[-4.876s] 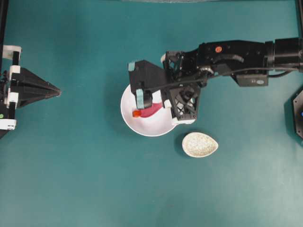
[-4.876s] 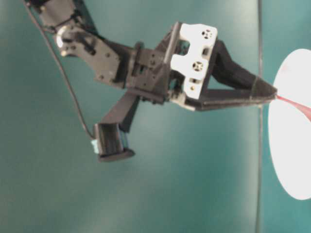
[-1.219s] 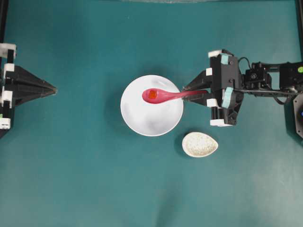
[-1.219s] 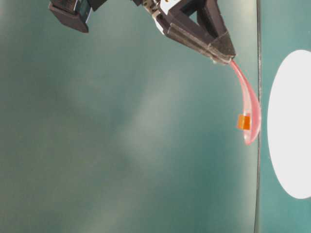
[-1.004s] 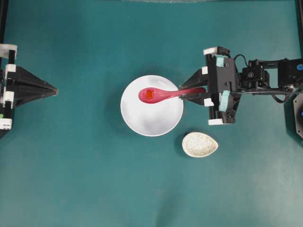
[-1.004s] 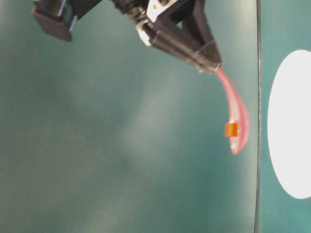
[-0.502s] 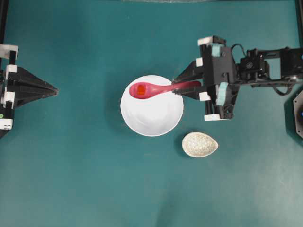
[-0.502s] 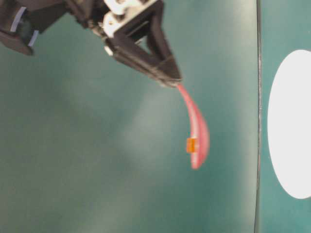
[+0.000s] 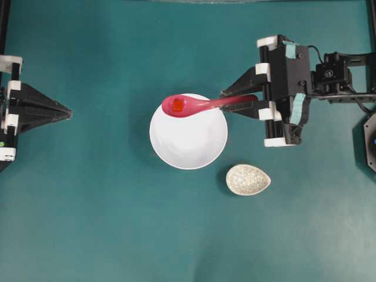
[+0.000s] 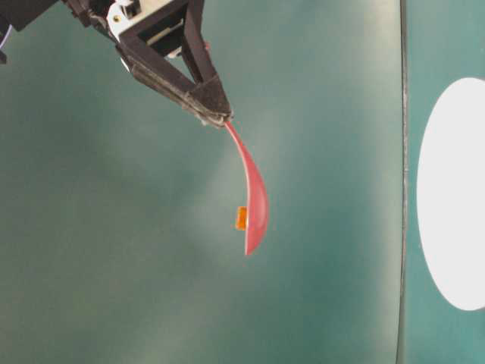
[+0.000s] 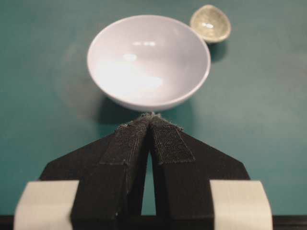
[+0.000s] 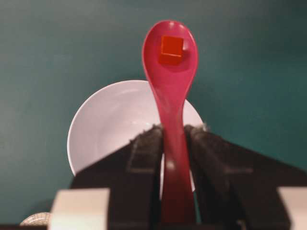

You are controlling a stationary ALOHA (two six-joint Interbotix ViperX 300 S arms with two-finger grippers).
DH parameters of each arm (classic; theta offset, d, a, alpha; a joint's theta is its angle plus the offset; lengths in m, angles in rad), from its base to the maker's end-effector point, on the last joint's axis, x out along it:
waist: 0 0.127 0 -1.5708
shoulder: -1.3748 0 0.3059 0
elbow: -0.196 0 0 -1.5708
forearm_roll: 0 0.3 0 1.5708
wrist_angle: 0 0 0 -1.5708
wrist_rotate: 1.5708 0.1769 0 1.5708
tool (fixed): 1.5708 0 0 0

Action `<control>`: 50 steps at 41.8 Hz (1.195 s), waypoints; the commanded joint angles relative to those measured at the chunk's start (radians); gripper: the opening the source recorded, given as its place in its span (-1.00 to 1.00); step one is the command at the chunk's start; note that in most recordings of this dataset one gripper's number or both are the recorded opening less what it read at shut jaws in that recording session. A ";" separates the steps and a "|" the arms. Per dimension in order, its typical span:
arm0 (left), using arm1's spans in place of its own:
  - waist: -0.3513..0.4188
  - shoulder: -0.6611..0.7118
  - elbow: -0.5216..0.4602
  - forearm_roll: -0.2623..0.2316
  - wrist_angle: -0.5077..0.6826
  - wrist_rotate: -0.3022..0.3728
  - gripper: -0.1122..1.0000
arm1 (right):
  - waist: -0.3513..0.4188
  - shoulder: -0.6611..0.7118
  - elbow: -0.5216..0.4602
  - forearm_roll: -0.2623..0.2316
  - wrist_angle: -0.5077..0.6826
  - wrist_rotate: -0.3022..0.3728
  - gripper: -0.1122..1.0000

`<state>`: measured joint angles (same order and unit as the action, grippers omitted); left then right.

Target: Grip the spoon and scoop the red block from the bowl with right arm.

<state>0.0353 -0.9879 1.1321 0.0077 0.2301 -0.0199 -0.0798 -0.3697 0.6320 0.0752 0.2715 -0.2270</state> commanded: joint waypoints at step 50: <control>0.002 0.009 -0.006 0.002 -0.014 0.000 -0.79 | 0.003 -0.018 -0.008 0.005 0.003 0.003 -0.36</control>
